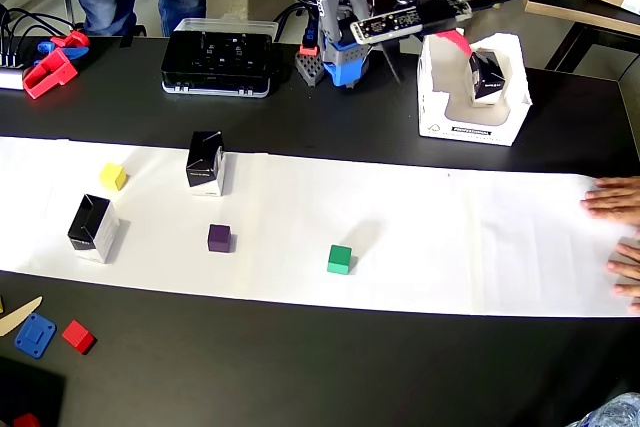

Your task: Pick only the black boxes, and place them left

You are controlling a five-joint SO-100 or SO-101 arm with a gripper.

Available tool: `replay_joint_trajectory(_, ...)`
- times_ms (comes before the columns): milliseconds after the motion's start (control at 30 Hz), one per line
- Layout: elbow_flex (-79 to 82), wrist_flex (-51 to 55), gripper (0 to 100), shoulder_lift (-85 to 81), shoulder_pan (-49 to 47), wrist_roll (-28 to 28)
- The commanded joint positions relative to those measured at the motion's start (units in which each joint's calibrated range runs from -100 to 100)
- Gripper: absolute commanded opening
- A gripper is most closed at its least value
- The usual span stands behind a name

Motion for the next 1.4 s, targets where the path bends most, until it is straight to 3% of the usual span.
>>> replay_joint_trajectory(0, -0.9, 0.2, 46, -3.2, 16.2, 7.0)
replay_joint_trajectory(167, 0.2, -4.8, 46, -3.2, 32.2, 12.1)
replay_joint_trajectory(533, 23.8, -33.8, 46, -3.1, 54.1, 22.4)
replay_joint_trajectory(933, 12.9, -38.7, 46, 18.4, 58.8, 23.9)
replay_joint_trajectory(1067, 13.7, -46.8, 46, 22.5, 58.9, 23.9)
replay_joint_trajectory(1300, 18.2, -47.4, 46, 31.8, 57.5, 23.3)
replay_joint_trajectory(1367, 22.2, -47.2, 40, 32.2, 56.0, 23.3)
